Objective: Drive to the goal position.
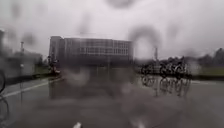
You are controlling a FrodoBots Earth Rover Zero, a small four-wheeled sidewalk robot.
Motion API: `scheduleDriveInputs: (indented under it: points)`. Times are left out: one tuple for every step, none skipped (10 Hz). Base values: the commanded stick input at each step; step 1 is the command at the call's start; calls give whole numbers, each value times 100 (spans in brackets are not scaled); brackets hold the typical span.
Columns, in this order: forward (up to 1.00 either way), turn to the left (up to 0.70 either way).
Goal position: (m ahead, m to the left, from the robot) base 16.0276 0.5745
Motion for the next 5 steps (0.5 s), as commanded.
scheduleDriveInputs:
  points:
    - [70,15]
    - [70,15]
    - [70,15]
    - [70,15]
    - [70,15]
